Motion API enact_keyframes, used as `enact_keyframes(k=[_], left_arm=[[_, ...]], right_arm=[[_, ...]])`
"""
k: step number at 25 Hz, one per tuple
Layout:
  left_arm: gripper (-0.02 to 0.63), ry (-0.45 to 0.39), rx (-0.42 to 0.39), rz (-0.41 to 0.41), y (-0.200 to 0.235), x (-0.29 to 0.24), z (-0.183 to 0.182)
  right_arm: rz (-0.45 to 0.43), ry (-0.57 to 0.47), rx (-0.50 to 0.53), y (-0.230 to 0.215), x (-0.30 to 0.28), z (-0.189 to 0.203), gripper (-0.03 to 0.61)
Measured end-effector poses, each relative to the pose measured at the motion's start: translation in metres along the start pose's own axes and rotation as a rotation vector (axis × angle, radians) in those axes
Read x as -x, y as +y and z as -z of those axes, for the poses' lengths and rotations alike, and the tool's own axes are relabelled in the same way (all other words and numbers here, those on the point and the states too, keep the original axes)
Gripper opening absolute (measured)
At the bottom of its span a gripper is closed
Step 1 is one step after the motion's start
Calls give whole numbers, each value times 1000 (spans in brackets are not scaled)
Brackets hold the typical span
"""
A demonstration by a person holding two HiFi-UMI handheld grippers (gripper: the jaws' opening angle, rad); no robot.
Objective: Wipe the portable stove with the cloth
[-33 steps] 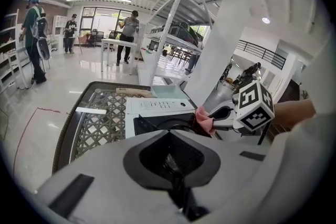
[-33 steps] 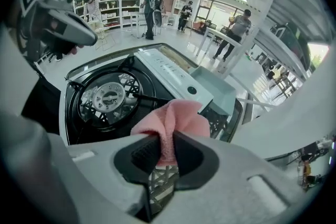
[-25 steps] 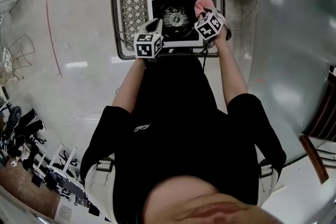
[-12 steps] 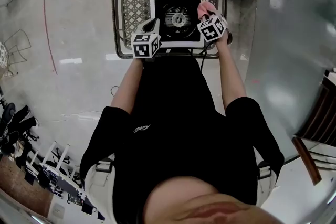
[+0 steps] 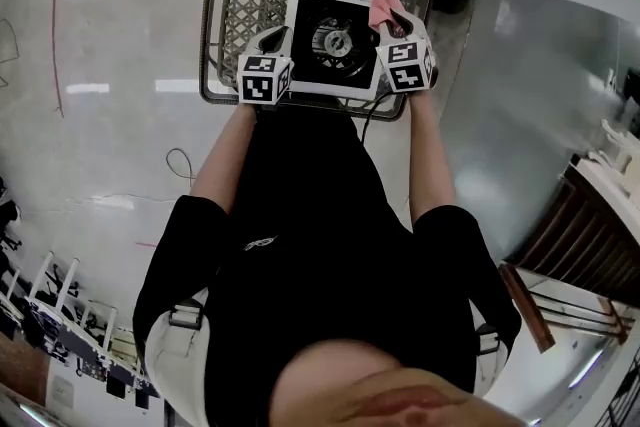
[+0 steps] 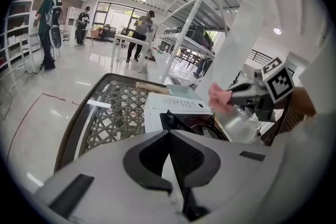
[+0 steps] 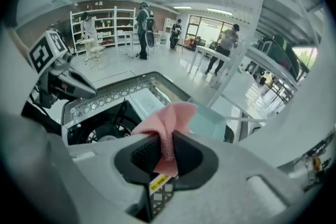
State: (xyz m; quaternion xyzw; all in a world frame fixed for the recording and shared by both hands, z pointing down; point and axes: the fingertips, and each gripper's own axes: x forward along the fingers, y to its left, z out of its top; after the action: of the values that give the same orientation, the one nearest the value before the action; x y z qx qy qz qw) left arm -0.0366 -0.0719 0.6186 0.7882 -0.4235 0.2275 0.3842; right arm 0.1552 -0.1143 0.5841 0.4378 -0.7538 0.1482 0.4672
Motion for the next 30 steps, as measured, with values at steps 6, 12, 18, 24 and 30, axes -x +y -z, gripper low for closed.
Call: enact_keyframes(k=[6, 12, 18, 24, 30], left_arm=[[0, -18, -5, -2, 19, 5, -10], [0, -53, 56, -88, 64, 28, -6], [0, -85, 144, -202, 113, 66, -2], [0, -118, 187, -236, 124, 75, -1], [0, -100, 167, -195, 101, 65, 4]], right_arm=[[-79, -50, 146, 40, -35, -65, 51], [-164, -58, 284, 85, -79, -103, 54], [-200, -5, 359, 107, -115, -109, 55], [-249, 53, 370, 121, -139, -99, 114], [-251, 75, 352, 114, -137, -92, 114]])
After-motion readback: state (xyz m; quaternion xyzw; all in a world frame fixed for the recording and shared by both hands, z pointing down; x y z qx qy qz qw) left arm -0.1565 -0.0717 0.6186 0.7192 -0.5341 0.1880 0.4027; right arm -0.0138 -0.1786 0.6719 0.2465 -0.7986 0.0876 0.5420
